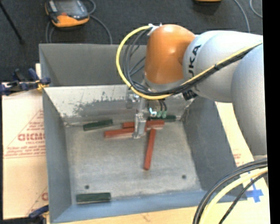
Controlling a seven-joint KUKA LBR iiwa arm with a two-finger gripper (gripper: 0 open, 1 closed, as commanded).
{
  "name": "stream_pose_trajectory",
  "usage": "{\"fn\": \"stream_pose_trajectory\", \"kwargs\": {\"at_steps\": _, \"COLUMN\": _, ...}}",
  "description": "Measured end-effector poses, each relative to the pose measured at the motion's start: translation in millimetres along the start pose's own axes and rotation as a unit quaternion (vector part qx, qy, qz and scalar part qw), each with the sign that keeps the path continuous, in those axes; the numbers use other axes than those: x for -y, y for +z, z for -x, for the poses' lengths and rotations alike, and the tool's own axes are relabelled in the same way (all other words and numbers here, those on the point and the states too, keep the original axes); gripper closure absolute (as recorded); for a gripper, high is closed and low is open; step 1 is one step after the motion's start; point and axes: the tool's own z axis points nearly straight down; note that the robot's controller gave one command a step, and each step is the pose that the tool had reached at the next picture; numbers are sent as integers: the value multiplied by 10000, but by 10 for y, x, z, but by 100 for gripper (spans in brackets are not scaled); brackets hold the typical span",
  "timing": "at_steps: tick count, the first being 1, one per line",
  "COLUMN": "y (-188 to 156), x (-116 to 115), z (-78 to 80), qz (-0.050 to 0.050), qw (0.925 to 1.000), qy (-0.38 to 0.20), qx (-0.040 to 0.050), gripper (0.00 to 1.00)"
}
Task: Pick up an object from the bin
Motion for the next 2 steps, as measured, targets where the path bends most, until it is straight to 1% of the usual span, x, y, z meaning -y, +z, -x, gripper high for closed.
{"fn": "stream_pose_trajectory", "kwargs": {"at_steps": 1, "y": -52, "x": -1, "z": 18, "qz": 4, "qw": 10000, "qy": 2, "qx": 42, "gripper": 0}}
{"fn": "stream_pose_trajectory", "kwargs": {"at_steps": 2, "y": 396, "x": 92, "z": 4, "qz": 5, "qw": 9995, "qy": 317, "qx": 74, "gripper": 0}}
